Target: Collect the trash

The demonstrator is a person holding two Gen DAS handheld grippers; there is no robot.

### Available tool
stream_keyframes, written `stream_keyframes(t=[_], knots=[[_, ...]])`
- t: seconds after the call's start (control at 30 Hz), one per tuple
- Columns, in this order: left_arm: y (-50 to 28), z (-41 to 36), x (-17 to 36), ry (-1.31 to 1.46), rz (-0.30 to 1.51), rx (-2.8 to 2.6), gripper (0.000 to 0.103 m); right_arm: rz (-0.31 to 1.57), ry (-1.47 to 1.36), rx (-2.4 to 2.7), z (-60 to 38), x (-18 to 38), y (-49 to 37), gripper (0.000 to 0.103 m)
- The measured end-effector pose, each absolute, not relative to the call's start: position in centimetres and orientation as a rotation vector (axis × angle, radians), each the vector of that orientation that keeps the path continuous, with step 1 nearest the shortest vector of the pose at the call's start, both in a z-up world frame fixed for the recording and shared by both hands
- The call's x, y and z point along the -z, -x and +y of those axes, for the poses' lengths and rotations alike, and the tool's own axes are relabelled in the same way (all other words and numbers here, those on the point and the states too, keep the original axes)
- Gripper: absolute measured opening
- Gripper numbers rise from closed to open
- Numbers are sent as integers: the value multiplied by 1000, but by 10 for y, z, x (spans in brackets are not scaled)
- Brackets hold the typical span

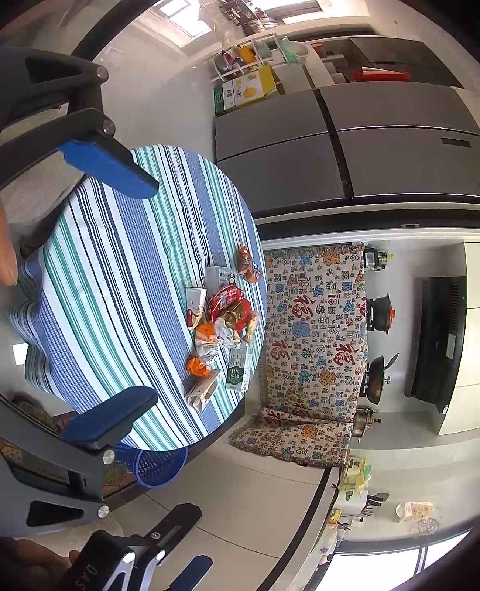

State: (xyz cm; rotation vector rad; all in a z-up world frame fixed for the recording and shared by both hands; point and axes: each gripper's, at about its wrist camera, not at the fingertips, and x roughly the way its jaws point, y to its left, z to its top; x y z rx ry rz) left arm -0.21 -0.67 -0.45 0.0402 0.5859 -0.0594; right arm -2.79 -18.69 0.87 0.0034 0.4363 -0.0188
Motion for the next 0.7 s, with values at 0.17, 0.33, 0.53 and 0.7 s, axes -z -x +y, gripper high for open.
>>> stream_keyframes(t=[0.17,0.33,0.53,0.7], knots=[[2,-8,4,-40,586,60,103,435,-3,19,-188,-9,28,103],[2,-7,4,-39,586,62,103,433,-1,21,-188,-10,28,103],[2,-9,4,-45,586,65,103,431,0,21,-188,-11,28,103],[1,-9,3,-47,587,69,103,432,3,24,-187,-12,26,103]])
